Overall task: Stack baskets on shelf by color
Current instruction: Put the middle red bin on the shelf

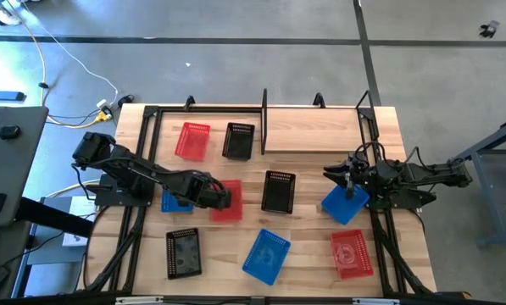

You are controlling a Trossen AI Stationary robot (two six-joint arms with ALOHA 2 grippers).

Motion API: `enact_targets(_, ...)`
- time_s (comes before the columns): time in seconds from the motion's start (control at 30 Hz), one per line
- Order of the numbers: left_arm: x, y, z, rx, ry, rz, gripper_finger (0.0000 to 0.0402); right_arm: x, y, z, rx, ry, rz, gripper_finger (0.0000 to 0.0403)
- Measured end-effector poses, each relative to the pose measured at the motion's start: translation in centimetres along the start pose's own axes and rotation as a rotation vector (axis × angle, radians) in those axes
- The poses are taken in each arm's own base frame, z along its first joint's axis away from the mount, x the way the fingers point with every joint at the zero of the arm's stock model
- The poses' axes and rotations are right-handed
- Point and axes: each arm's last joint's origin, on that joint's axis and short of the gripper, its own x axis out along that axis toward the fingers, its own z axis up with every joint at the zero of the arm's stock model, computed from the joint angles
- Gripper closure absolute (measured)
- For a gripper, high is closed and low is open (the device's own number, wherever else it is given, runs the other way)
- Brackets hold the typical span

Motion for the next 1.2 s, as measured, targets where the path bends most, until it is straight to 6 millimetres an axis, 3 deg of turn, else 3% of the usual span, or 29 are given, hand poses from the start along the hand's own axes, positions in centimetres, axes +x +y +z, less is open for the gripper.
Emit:
enact_targets(0.37,-0.3,-0.3,0.1,0.012,-0.032,-0.047,0.0397,0.0,0.0,0.0,0.001,-0.002,0.002,0.0306)
enact_targets(0.53,-1.4,-1.1,0.2,0.034,-0.055,-0.095,0.0397,0.0,0.3,0.2,0.010,-0.005,0.059,0.0306)
enact_targets(0.83,-5.9,-3.6,1.0,0.132,-0.171,-0.097,0.0399,-0.1,0.7,0.8,0.079,-0.049,0.130,0.0306)
enact_targets(1.2,-11.3,-5.9,2.3,0.223,-0.351,-0.144,0.0400,-0.5,1.6,2.8,0.153,-0.243,0.251,0.0306)
